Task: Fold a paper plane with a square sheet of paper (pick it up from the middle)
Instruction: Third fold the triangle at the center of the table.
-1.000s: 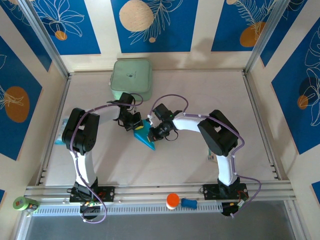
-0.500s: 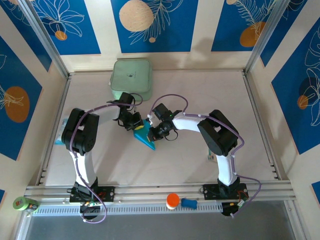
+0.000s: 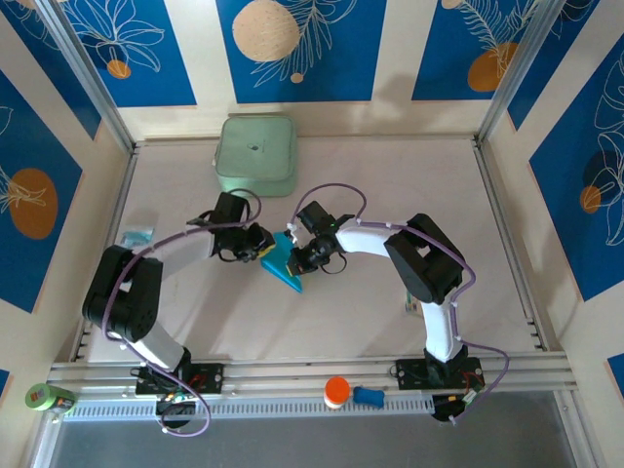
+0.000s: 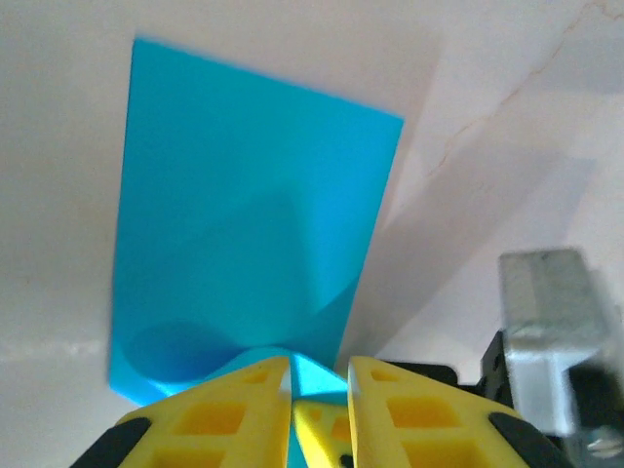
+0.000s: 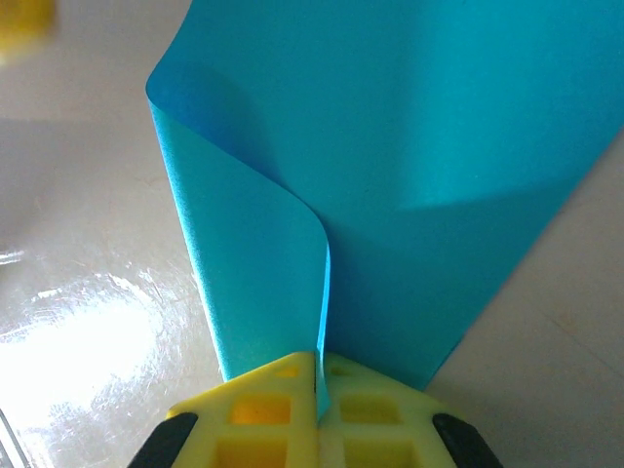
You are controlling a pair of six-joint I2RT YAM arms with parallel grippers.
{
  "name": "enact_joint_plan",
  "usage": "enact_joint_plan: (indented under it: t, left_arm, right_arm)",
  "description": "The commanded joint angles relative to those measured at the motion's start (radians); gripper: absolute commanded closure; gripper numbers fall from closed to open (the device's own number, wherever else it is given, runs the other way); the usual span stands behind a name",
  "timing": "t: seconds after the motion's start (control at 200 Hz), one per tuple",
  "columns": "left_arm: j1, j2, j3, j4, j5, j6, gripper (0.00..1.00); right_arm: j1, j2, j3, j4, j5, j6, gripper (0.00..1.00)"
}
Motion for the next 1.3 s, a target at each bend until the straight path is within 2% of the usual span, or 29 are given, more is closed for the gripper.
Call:
enact_joint_plan:
  t: [0.0,0.165,0.375,0.895,1.296]
  left_arm:
    - [-0.053,-0.046,-0.085,0.165,0.025,-0.132,0.78]
    - [-0.103,-0.046,-0.182,0.302,0.012,-0.203,0.79]
    - [-0.11,-0.016,-0.234,0.395,-0.004,-0.229,0.82]
    - [-0.11,-0.014,-0.253,0.341,-0.08,-0.195,0.86]
    - [-0.11,-0.004,-0.255,0.33,-0.091,-0.186,0.86]
  right_arm:
    - [-0.002,0.038,0.014,-0.051,0.001,0.015,0.98]
    - [-0.002,0.046,0.025,-0.067,0.008,0.02,0.98]
    - [-0.005,0.052,0.032,-0.079,0.015,0.021,0.98]
    - [-0.006,0.065,0.037,-0.087,0.016,0.022,0.98]
    - [-0.006,0.065,0.039,-0.089,0.015,0.026,0.98]
